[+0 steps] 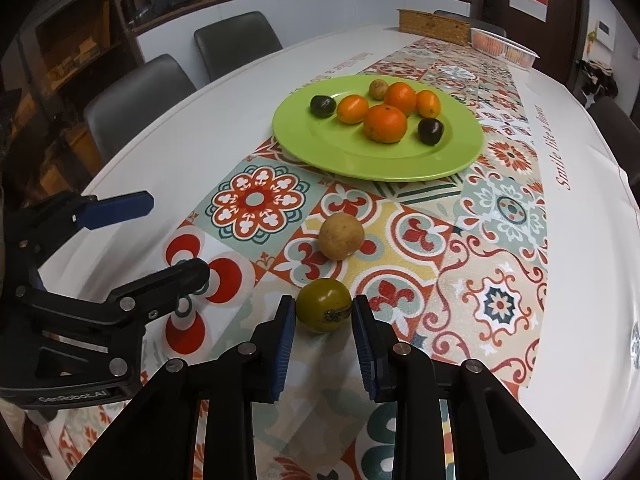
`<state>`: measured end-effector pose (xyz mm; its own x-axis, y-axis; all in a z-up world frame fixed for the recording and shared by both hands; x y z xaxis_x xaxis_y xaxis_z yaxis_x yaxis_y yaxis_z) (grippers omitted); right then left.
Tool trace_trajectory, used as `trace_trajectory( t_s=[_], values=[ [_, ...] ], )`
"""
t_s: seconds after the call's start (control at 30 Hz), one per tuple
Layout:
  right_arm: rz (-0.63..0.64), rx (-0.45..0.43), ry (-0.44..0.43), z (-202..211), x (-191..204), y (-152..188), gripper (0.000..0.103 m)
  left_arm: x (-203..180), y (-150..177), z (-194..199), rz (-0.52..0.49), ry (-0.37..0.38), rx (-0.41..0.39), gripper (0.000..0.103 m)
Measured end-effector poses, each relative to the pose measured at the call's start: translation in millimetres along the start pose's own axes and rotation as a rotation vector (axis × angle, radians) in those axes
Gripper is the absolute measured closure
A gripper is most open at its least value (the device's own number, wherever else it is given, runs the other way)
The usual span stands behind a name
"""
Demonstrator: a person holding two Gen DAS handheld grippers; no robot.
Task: Organize fruits
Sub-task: 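Grasp the brown round fruit with the left tool while the right tool grasps the green-yellow fruit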
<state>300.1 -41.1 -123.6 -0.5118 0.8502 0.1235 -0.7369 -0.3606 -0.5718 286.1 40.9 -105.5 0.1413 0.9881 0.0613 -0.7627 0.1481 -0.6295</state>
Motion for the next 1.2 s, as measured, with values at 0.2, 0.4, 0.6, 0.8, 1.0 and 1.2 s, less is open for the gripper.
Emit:
trace_trajectory(
  t_s=[0.2, 0.4, 0.6, 0.8, 1.0, 1.2],
  values=[
    [-0.031, -0.042, 0.028, 14, -17, -3, 0.073, -20, -12, -5, -0.023, 0.055, -0.015, 0.028],
    [-0.053, -0.053, 0.056, 21, -40, -3, 0.073, -40, -25, -15, -0.035, 0.132, -0.027, 0.029],
    [-0.077, -0.066, 0.072, 26, -56, -4, 0.073, -52, -36, -36, -0.025, 0.169, 0.002, 0.037],
    [-0.102, -0.076, 0.073, 27, -66, -7, 0.073, -60, -40, -54, -0.017, 0.177, 0.045, 0.051],
    [-0.104, -0.083, 0.068, 27, -69, -11, 0.073, -64, -39, -65, -0.027, 0.165, 0.076, 0.069],
    [-0.109, -0.085, 0.067, 28, -70, -12, 0.073, -64, -38, -69, -0.014, 0.18, 0.085, 0.076]
  ],
)
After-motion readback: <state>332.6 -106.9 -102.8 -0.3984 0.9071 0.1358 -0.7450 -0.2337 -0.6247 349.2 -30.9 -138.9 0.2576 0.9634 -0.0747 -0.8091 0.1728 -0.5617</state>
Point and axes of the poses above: each gripper's, at about its wrist camera, not at the fingertips, and z roughly against the way its jaws point, x to its left, y to its underside, the point moved 9 cm from there along -z, roughly the way its jaws point, and after that the axes turned 2 degrees about -y, right-handed, at the moved point
